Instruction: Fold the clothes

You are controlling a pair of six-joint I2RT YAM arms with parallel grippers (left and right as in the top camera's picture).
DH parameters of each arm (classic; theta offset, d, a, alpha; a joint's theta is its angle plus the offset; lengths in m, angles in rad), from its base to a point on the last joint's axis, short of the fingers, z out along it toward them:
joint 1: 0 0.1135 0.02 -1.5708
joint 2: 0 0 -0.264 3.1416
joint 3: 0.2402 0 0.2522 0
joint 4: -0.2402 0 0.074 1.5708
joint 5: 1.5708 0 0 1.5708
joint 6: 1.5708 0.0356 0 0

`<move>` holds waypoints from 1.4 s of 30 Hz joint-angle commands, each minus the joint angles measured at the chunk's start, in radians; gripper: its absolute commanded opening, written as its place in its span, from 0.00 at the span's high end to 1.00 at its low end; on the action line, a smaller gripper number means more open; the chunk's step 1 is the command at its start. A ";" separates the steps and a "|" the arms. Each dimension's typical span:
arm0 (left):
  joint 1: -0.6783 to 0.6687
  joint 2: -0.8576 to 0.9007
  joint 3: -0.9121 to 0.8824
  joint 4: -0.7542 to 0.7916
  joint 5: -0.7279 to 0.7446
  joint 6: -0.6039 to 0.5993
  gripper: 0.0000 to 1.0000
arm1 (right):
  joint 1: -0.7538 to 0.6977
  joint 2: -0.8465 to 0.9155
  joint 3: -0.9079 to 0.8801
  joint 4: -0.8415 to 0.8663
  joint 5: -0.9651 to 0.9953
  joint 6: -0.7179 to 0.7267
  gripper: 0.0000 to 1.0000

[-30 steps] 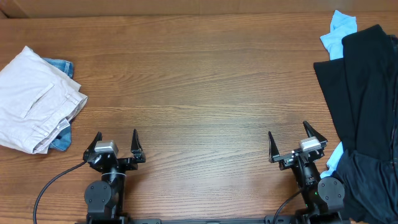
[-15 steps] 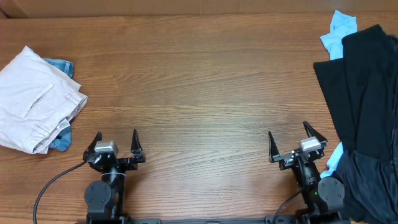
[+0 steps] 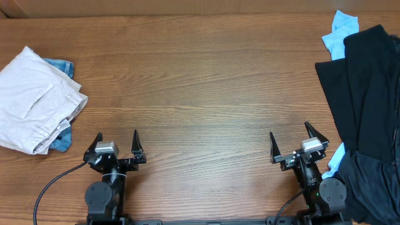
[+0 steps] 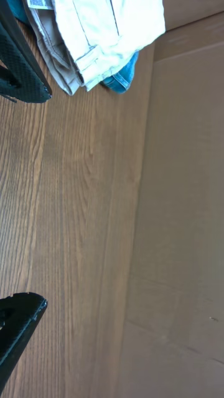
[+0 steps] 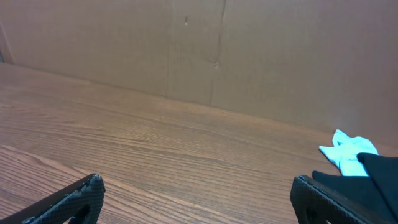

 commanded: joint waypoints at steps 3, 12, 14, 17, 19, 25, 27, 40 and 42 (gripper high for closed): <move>0.007 -0.009 -0.004 0.002 0.008 0.011 0.00 | 0.000 -0.008 -0.010 0.005 0.002 0.005 0.00; 0.007 -0.009 -0.004 0.002 0.008 0.012 0.00 | 0.000 -0.008 -0.010 0.005 0.002 0.005 0.00; 0.007 -0.009 -0.004 0.002 0.008 0.012 0.00 | 0.000 -0.008 -0.010 0.005 0.002 0.005 0.00; 0.007 -0.009 -0.004 0.002 0.008 0.012 0.00 | 0.000 -0.008 -0.010 0.005 0.002 0.005 0.00; 0.007 -0.009 -0.004 0.002 0.008 0.012 0.00 | 0.000 -0.008 -0.010 0.005 0.002 0.005 0.00; 0.007 -0.009 -0.004 0.018 0.015 0.012 0.00 | 0.000 -0.008 -0.010 0.005 0.001 0.006 0.00; 0.007 -0.009 -0.004 0.003 0.011 0.011 0.00 | 0.000 -0.008 -0.010 0.005 0.003 0.027 0.00; 0.007 -0.009 0.055 -0.018 0.068 -0.043 0.00 | -0.001 0.000 0.106 -0.121 0.239 0.167 0.00; 0.007 -0.009 0.099 -0.068 0.068 -0.060 0.00 | -0.001 0.019 0.147 -0.148 0.281 0.167 0.00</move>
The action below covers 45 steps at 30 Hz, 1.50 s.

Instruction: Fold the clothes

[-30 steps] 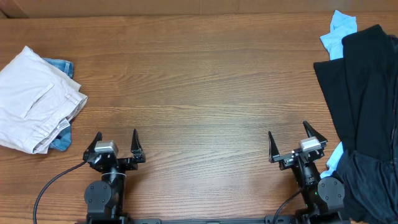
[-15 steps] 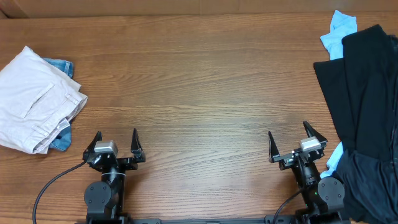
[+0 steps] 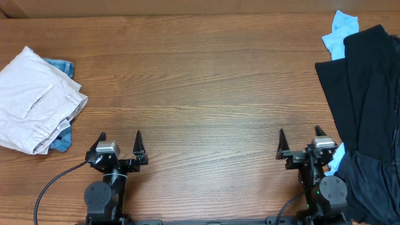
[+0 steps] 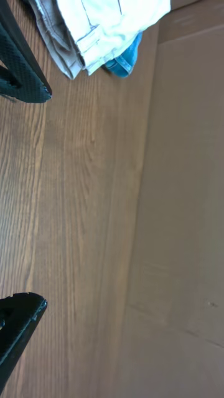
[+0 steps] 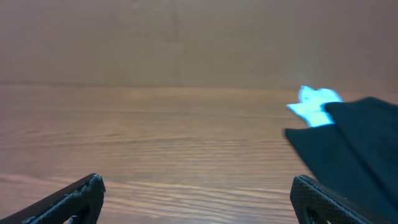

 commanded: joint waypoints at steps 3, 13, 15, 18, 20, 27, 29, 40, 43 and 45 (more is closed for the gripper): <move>0.007 -0.001 0.148 -0.106 0.009 -0.029 0.00 | -0.001 0.068 0.156 -0.039 0.143 0.034 0.00; 0.007 0.267 0.438 -0.275 -0.013 -0.025 0.00 | -0.002 0.450 0.529 -0.326 0.275 0.233 0.00; 0.007 0.341 0.504 -0.327 -0.014 -0.025 0.00 | -0.002 0.529 0.595 -0.373 0.274 0.233 0.00; 0.007 0.463 0.621 -0.416 -0.010 -0.026 0.00 | -0.002 0.648 0.685 -0.445 0.274 0.233 0.00; 0.007 0.537 0.693 -0.472 -0.010 -0.026 0.00 | -0.002 0.718 0.731 -0.489 0.269 0.233 0.00; 0.007 0.703 0.813 -0.540 0.045 -0.026 0.00 | -0.003 0.883 0.781 -0.541 0.206 0.240 0.00; 0.007 0.720 0.813 -0.539 0.077 -0.026 0.00 | -0.020 0.908 0.781 -0.563 0.274 0.370 0.00; 0.007 0.731 0.813 -0.539 0.095 -0.026 0.00 | -0.407 1.136 0.743 -0.689 0.329 0.745 0.00; 0.007 0.731 0.813 -0.539 0.095 -0.026 0.00 | -0.525 1.224 0.698 -0.681 0.305 0.780 0.00; 0.007 0.731 0.813 -0.536 0.095 -0.026 0.00 | -0.568 1.263 0.675 -0.667 0.291 0.780 0.00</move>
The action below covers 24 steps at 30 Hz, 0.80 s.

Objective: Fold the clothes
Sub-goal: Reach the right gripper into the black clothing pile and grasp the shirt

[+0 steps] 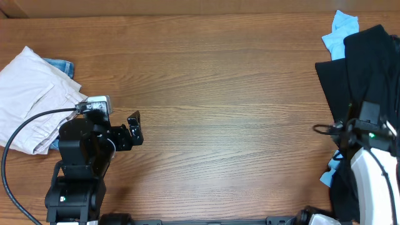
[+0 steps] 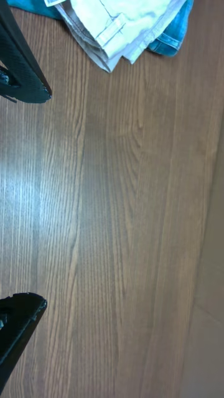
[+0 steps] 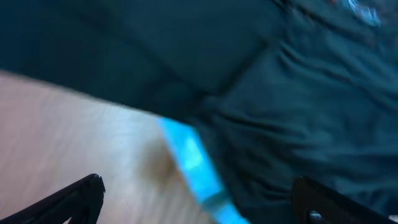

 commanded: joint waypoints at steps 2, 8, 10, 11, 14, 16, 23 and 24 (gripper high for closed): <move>0.007 -0.003 0.024 0.009 0.018 -0.014 0.00 | -0.086 0.080 -0.064 0.037 -0.018 0.069 0.00; 0.007 -0.003 0.024 0.023 0.018 -0.014 0.00 | -0.099 0.129 -0.135 0.110 -0.015 0.066 0.01; 0.007 -0.003 0.024 0.023 0.018 -0.014 0.00 | -0.099 0.132 -0.160 0.132 -0.014 0.066 0.04; 0.007 -0.003 0.024 0.023 0.018 -0.014 0.00 | -0.099 0.132 -0.182 0.151 -0.013 0.066 0.08; 0.007 -0.003 0.024 0.023 0.019 -0.014 0.00 | -0.099 0.132 -0.208 0.170 -0.002 0.066 0.18; 0.007 -0.003 0.024 0.023 0.019 -0.014 0.00 | -0.099 0.132 -0.208 0.170 -0.002 0.066 0.18; 0.007 -0.003 0.024 0.023 0.019 -0.015 0.00 | -0.099 0.132 -0.208 0.170 0.002 0.066 0.50; 0.007 -0.003 0.024 0.023 0.019 -0.014 0.00 | -0.099 0.132 -0.208 0.170 0.002 0.066 0.57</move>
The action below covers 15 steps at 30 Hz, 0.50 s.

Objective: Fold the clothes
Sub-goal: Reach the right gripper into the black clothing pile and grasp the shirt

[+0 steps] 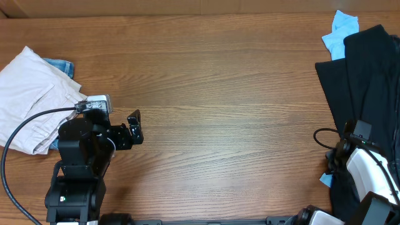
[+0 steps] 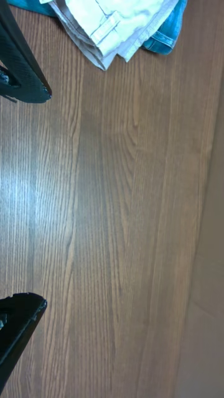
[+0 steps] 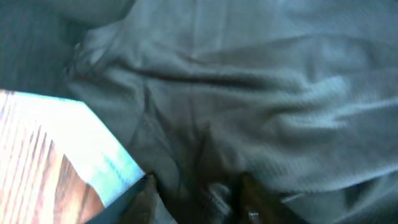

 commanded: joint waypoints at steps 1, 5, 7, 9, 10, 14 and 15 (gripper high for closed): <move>0.007 -0.003 0.024 0.007 0.011 -0.014 0.00 | -0.007 0.000 -0.005 0.005 0.015 0.008 0.70; 0.007 -0.003 0.024 0.007 0.011 -0.015 0.00 | -0.007 0.000 -0.005 0.005 0.015 0.008 0.95; 0.007 -0.003 0.024 0.007 0.011 -0.015 0.00 | -0.007 0.000 -0.005 0.005 0.015 0.008 0.96; 0.007 -0.003 0.024 0.007 0.011 -0.015 0.00 | -0.006 0.000 -0.005 0.005 0.015 0.008 0.96; 0.007 -0.003 0.024 0.008 0.011 -0.015 0.00 | -0.006 0.000 -0.005 0.005 0.014 0.008 0.96; 0.007 -0.003 0.024 0.015 0.011 -0.015 0.00 | -0.005 -0.004 0.031 -0.026 -0.050 0.007 0.96; 0.007 -0.003 0.024 0.019 0.011 -0.015 0.00 | -0.005 -0.006 0.053 -0.046 -0.071 0.004 0.96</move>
